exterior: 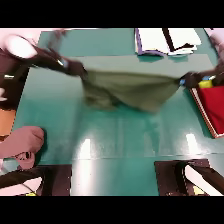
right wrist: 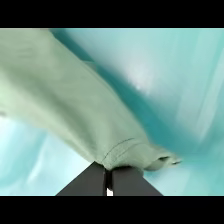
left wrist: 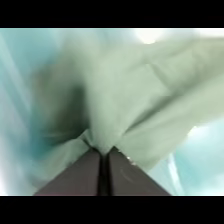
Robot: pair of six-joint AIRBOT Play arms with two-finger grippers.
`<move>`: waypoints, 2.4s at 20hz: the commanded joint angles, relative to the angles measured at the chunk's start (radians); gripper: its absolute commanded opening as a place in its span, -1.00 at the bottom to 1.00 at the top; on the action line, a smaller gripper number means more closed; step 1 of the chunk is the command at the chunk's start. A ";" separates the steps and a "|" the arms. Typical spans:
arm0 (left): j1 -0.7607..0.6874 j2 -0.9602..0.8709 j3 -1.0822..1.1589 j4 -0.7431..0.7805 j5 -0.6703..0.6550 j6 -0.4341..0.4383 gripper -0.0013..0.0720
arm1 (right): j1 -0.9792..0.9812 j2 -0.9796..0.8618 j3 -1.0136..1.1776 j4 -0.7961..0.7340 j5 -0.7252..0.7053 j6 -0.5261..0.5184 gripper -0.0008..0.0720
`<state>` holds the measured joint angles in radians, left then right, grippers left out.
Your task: Fold the shirts.
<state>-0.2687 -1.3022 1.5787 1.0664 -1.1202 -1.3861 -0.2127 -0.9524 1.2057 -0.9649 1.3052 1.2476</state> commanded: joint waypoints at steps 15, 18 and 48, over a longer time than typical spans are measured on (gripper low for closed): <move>0.021 0.221 -0.190 0.156 -0.108 0.063 -0.89 | 0.000 0.055 0.137 -0.110 0.183 0.143 -0.93; 0.021 0.193 -0.427 0.149 -0.092 0.090 -0.89 | 0.000 0.055 -0.074 -0.111 0.124 0.139 -0.93; 0.154 -0.135 -0.485 -0.319 0.189 0.139 0.04 | 0.082 0.055 -0.241 -0.110 0.002 0.139 -0.93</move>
<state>-0.1173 -1.4155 1.0931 0.8066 -0.9577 -1.2682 -0.1650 -0.8974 0.9653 -1.0748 1.3357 1.3861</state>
